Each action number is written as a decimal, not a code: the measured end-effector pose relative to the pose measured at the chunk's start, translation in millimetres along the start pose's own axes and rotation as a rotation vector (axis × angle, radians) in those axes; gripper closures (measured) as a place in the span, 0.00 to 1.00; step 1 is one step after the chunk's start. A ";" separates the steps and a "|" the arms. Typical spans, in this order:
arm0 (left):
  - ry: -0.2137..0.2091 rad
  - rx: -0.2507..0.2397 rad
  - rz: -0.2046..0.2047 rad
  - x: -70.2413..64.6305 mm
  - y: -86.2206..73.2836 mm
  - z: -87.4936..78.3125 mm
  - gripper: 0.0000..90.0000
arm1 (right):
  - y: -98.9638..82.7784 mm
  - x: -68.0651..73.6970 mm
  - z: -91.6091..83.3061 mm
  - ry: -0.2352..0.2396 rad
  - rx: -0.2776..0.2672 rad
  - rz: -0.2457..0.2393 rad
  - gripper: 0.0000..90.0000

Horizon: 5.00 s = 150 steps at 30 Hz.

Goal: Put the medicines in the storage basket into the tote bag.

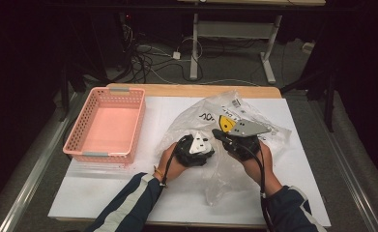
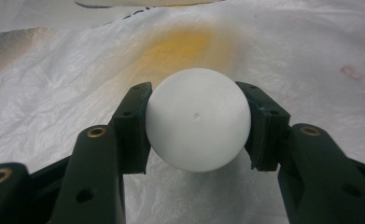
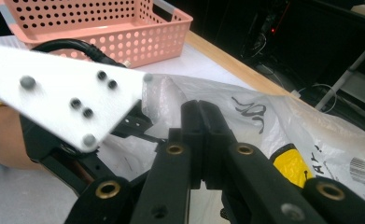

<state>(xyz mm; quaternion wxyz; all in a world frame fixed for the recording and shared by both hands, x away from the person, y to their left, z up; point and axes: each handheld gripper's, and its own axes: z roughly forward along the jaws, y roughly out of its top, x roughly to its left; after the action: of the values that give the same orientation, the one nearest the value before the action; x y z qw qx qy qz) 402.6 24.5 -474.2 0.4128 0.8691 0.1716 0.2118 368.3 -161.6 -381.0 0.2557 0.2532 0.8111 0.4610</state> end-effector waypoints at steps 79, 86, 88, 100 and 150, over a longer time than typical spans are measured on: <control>-0.063 0.271 -0.082 26.1 -57.9 -68.3 0.97 | -16.1 5.5 -36.7 -0.010 0.014 0.021 0.58; -0.065 0.281 -0.071 24.2 -59.5 -65.8 0.97 | -39.5 40.5 -67.7 0.037 0.027 -0.015 0.41; -0.060 0.273 -0.075 23.5 -59.6 -65.4 0.97 | -50.8 54.4 -73.3 0.041 0.027 -0.024 0.32; -0.061 0.258 -0.077 24.0 -62.5 -65.0 0.97 | -72.8 63.6 -55.3 0.104 0.172 -0.131 0.16; 0.022 0.069 -0.070 18.5 -44.9 -103.8 0.97 | -79.3 25.1 -56.2 0.075 0.173 -0.097 0.97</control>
<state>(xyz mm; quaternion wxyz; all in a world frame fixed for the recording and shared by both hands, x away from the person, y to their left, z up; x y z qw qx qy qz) 359.9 127.2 -446.4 0.3879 0.8739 0.2136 0.2006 299.4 -215.5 -430.2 0.2245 0.2173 0.8682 0.3854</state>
